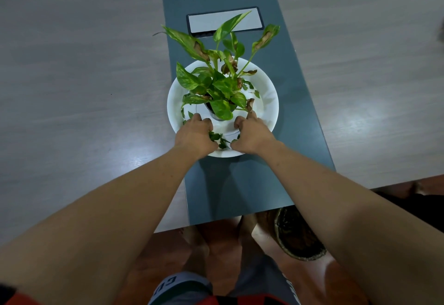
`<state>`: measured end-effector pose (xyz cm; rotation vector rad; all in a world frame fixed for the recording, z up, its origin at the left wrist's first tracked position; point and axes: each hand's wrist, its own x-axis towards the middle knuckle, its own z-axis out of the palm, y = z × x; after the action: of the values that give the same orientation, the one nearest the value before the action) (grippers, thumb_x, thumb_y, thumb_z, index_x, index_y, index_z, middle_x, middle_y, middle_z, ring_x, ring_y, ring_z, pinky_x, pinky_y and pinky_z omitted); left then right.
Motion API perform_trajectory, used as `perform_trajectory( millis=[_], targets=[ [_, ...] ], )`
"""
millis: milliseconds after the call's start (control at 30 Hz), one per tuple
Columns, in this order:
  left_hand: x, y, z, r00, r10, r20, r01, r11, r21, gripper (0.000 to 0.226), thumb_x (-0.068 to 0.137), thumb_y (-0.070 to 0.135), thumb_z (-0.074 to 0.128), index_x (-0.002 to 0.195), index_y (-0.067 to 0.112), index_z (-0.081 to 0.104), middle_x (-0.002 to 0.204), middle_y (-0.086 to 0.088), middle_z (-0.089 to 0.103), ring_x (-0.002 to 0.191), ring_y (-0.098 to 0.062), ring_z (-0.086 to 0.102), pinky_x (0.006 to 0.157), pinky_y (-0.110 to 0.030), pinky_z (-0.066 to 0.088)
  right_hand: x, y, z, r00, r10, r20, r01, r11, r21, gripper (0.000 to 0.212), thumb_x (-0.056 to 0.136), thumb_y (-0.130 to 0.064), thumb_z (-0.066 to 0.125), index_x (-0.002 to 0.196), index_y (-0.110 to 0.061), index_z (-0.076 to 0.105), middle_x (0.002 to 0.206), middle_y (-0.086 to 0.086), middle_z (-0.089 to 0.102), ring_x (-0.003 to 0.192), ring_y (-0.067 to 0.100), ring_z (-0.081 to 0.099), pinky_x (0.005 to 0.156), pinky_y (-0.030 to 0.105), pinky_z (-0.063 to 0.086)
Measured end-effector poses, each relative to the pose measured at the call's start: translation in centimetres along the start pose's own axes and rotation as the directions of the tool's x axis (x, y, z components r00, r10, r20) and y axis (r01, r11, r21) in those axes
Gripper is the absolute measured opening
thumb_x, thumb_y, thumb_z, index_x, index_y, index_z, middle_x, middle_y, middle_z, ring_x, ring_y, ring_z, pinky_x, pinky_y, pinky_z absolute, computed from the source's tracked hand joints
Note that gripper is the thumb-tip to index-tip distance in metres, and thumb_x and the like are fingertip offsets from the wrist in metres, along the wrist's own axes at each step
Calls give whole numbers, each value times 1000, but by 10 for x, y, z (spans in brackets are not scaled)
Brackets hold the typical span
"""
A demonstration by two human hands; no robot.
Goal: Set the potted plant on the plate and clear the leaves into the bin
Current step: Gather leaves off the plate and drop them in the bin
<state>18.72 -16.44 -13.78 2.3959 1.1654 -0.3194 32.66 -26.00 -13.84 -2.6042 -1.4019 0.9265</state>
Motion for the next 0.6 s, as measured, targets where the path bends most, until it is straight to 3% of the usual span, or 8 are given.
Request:
perform_trajectory(
  millis=[100, 200, 300, 400, 533, 600],
  targets=[
    [4, -1, -2, 1000, 7, 25, -7, 1000, 7, 45, 73, 14, 67, 117, 20, 61, 116, -6, 48, 104, -26, 55, 76, -34, 49, 1, -4, 2, 1000, 9, -14, -8, 999, 39, 48, 73, -22, 71, 118, -14, 57, 132, 14, 38, 103, 32, 57, 83, 34, 51],
    [7, -2, -2, 999, 42, 33, -43, 999, 27, 41, 74, -2, 60, 110, 18, 64, 115, -9, 49, 99, -30, 58, 73, -35, 49, 3, -6, 5, 1000, -9, -19, 11, 994, 112, 35, 74, -10, 68, 108, -12, 63, 106, 6, 45, 94, 30, 61, 70, 28, 45],
    [9, -8, 0, 997, 74, 33, -75, 996, 36, 39, 75, -9, 56, 98, 17, 72, 112, -10, 52, 96, -31, 60, 78, -37, 53, 5, -7, 7, 999, -27, -21, 30, 983, 182, 27, 75, 4, 57, 94, -10, 71, 96, 5, 55, 89, 26, 60, 66, 25, 43],
    [13, -10, -2, 996, 80, 28, -81, 996, 36, 34, 78, -7, 58, 97, 15, 76, 112, -10, 55, 99, -29, 60, 83, -36, 54, 6, -5, 8, 999, 21, -33, -11, 958, 288, 29, 77, 6, 53, 85, -12, 75, 98, 4, 71, 90, 21, 65, 75, 25, 52],
    [14, -9, -11, 992, 74, 99, -75, 997, 9, 15, 79, 9, 57, 72, 15, 69, 99, -8, 56, 99, -24, 58, 78, -28, 48, 11, -3, 3, 999, 19, -36, -9, 967, 254, 22, 78, -2, 62, 84, -13, 80, 95, -2, 76, 95, 14, 66, 74, 14, 42],
    [15, -8, -16, 986, 70, 152, -72, 997, 4, 19, 78, 19, 56, 75, 7, 70, 95, -11, 62, 102, -21, 55, 82, -32, 50, 12, -2, 0, 1000, 14, -20, -9, 973, 233, 22, 78, -5, 63, 86, -15, 81, 98, -5, 77, 98, 12, 66, 74, 13, 39]
  ],
)
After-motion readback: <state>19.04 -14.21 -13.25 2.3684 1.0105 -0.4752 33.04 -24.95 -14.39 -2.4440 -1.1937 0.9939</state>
